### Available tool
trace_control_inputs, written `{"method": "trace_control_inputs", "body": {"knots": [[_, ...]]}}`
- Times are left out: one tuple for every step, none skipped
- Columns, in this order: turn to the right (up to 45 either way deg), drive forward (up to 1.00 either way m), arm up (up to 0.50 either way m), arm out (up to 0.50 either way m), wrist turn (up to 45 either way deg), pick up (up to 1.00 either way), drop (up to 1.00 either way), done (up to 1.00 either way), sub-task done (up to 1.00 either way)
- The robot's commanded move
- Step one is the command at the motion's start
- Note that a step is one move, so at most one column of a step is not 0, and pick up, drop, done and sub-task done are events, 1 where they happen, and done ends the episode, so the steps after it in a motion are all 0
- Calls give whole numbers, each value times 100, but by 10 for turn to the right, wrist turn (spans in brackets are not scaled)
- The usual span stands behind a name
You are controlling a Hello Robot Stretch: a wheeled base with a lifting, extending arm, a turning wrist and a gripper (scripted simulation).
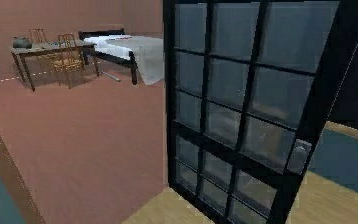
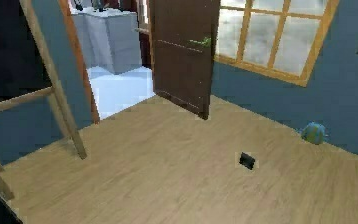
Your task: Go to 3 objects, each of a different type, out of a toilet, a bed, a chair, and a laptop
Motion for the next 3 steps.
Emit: {"method": "trace_control_inputs", "body": {"knots": [[-150,0,0,0,0,0,0,0,0],[0,85,0,0,0,0,0,0,0],[-330,0,0,0,0,0,0,0,0]]}}
